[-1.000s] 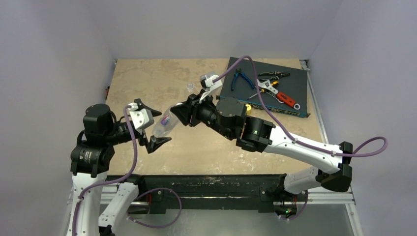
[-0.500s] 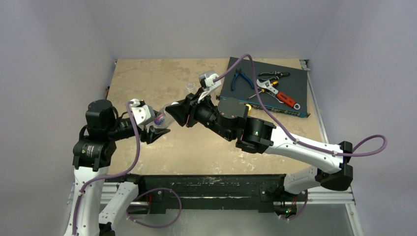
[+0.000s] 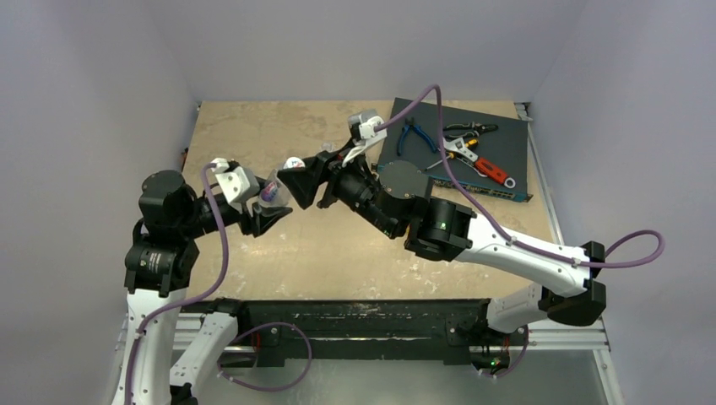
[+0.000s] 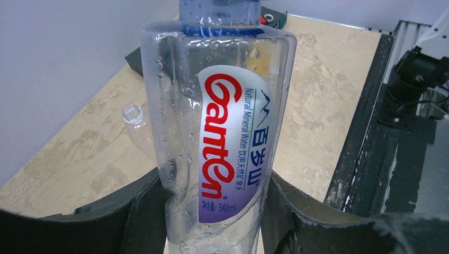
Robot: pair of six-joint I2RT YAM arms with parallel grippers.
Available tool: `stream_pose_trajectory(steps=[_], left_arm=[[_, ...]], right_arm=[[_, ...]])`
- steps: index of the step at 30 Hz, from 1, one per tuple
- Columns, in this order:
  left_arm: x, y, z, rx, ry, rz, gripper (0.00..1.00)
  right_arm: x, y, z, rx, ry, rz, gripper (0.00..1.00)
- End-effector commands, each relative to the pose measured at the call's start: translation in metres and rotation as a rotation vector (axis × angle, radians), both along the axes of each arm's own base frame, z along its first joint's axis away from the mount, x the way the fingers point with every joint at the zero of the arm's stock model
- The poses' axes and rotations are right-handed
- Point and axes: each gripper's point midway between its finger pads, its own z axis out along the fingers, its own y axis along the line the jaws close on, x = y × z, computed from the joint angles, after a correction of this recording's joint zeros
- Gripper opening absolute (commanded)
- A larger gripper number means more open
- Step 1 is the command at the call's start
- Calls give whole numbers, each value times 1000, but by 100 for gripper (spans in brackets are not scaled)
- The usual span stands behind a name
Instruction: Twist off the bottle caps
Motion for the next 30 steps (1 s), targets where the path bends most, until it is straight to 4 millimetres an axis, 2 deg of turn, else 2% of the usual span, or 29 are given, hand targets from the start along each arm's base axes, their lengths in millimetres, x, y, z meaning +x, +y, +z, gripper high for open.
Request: stream_pose_trajectory(steps=[1, 7, 11, 21, 27, 30], left_arm=[[9, -1, 24, -99, -37, 55, 18], [12, -1, 28, -101, -41, 54, 14], [12, -2, 31, -104, -47, 52, 14], [9, -2, 35, -114, -52, 53, 12], [8, -3, 40, -131, -43, 49, 12], [10, -4, 40, -138, -42, 50, 12]], right_arm=[[3, -6, 52, 140, -32, -37, 63], [7, 3, 67, 150, -45, -44, 64], [11, 4, 70, 145, -55, -61, 62], [14, 7, 69, 135, -63, -75, 52], [16, 13, 53, 76, -56, -77, 54], [17, 9, 49, 71, -52, -89, 41]])
